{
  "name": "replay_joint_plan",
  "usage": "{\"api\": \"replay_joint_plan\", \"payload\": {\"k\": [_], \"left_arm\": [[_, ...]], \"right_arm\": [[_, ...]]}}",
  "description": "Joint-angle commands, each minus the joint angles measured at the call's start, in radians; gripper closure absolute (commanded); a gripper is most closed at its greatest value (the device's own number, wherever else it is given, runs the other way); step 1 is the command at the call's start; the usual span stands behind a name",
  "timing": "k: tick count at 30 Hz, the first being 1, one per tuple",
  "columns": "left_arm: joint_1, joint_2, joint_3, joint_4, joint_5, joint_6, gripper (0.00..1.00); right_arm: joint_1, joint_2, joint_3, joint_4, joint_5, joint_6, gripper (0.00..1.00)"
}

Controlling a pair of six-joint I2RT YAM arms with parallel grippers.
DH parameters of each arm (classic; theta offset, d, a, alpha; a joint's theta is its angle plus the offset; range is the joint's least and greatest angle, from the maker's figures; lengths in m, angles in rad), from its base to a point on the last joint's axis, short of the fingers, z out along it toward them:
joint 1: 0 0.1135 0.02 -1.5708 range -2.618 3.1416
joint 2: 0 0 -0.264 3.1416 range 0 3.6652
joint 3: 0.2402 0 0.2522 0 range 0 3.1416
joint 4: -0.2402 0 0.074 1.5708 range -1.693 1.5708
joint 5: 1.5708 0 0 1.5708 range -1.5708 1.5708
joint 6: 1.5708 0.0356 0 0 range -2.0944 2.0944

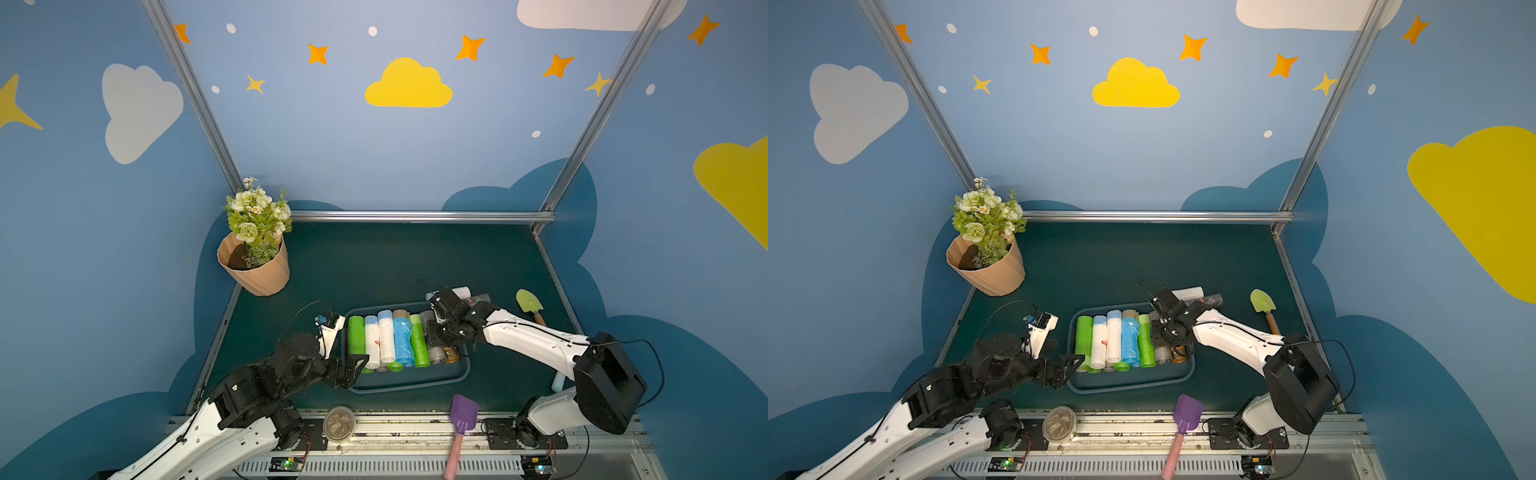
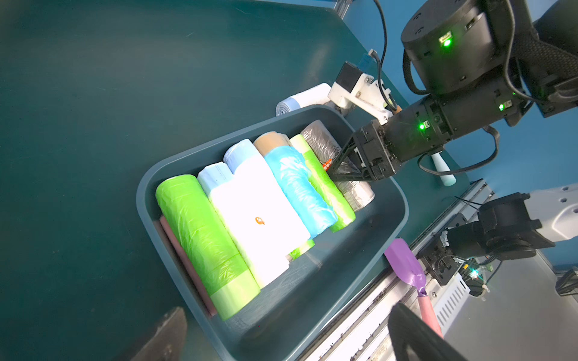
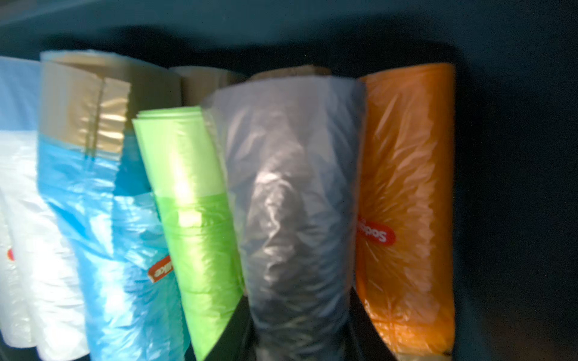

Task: Put the roll of trash bags into the storage box
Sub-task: Place the roll of trash bags in the storage box.

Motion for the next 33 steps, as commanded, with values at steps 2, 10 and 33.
{"api": "replay_joint_plan", "payload": {"k": [2, 10, 33], "left_arm": [[0.003, 0.006, -0.002, 0.011, 0.0, 0.012, 0.0], [0.003, 0.006, -0.002, 0.012, 0.002, 0.012, 0.0], [0.004, 0.005, -0.002, 0.013, 0.008, 0.012, 0.0]], "right_arm": [[0.015, 0.002, 0.016, 0.022, 0.005, 0.003, 0.69], [0.011, 0.035, 0.019, 0.033, -0.005, 0.0, 0.68], [0.012, 0.017, 0.024, 0.017, 0.005, -0.007, 0.61]]}}
